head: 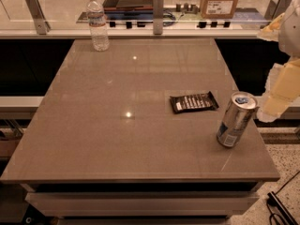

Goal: Move redbull can near water bottle

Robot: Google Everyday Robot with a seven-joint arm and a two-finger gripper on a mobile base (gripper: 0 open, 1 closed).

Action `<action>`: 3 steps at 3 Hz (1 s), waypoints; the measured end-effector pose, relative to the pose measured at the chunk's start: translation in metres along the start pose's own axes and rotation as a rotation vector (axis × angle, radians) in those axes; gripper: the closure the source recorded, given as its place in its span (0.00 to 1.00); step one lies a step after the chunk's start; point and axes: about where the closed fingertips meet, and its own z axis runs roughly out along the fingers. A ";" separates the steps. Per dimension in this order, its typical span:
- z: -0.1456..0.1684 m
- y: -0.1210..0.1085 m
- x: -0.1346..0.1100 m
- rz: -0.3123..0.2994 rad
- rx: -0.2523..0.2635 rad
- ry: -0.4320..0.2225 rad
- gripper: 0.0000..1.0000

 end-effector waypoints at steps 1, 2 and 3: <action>-0.001 0.000 0.000 0.003 0.001 -0.006 0.00; -0.001 0.001 0.000 0.006 -0.001 -0.013 0.00; 0.003 0.007 0.004 0.034 -0.034 -0.123 0.00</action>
Offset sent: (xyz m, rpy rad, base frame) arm -0.0146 -0.0097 -0.0077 0.2557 0.0384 0.0108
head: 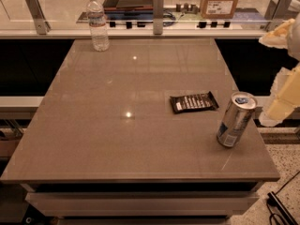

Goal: Move redbull can near water bottle

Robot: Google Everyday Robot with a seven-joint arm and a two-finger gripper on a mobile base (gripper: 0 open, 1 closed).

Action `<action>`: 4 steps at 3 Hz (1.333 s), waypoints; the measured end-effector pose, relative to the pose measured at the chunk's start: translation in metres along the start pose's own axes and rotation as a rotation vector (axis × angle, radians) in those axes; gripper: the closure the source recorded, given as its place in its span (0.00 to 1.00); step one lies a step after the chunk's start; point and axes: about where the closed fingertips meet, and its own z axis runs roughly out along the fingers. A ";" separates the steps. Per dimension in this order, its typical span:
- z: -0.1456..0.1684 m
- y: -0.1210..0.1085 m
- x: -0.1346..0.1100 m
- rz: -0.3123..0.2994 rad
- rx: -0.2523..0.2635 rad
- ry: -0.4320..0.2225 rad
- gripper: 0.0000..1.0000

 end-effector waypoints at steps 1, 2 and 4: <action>-0.001 0.005 0.011 0.028 -0.030 -0.141 0.00; -0.001 0.011 0.015 0.043 -0.036 -0.249 0.00; 0.021 0.015 0.023 0.087 0.070 -0.376 0.00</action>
Offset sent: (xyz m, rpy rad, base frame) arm -0.0196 -0.0169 -0.0147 0.3859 -0.0488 0.0586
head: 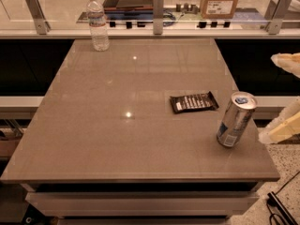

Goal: Move redbull can near water bottle

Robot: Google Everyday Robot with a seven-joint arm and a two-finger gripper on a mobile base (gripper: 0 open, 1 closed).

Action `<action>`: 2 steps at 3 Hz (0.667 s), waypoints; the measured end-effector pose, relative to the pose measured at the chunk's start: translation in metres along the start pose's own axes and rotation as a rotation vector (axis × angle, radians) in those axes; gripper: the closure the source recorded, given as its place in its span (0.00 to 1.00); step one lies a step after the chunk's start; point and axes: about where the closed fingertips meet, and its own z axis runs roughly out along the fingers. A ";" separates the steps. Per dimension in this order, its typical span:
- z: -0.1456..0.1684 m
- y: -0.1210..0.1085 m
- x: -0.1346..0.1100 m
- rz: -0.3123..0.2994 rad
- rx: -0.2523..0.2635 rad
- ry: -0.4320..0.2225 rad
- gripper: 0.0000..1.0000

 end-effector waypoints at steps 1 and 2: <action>0.010 -0.006 0.016 0.040 0.090 -0.032 0.00; 0.018 -0.008 0.031 0.102 0.117 -0.050 0.00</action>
Offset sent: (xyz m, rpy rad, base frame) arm 0.0175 -0.0301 -0.0576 0.1467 -0.0141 -0.2153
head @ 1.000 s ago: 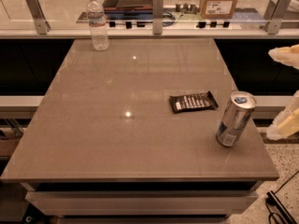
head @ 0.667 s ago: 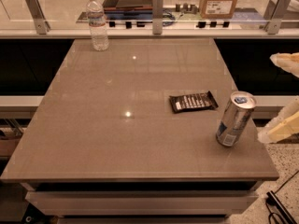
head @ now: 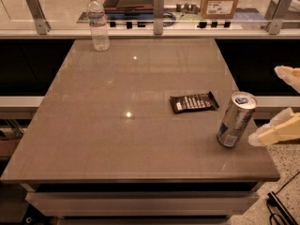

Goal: Move redbull can near water bottle

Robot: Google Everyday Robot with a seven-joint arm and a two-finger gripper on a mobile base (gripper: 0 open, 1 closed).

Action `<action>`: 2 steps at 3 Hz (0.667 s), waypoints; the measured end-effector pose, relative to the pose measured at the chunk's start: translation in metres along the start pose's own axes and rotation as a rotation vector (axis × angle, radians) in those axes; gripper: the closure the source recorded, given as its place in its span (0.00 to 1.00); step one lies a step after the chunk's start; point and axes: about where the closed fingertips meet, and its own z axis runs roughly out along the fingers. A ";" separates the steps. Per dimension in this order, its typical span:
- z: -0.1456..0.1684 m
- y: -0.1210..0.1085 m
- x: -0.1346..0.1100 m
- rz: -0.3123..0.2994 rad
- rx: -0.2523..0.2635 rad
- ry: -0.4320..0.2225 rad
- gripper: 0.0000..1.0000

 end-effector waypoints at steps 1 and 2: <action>0.009 0.005 0.014 0.084 -0.021 -0.033 0.00; 0.016 0.016 0.015 0.138 -0.060 -0.086 0.00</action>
Offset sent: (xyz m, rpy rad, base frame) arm -0.0131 0.0139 -0.0361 0.2714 0.1009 -0.0087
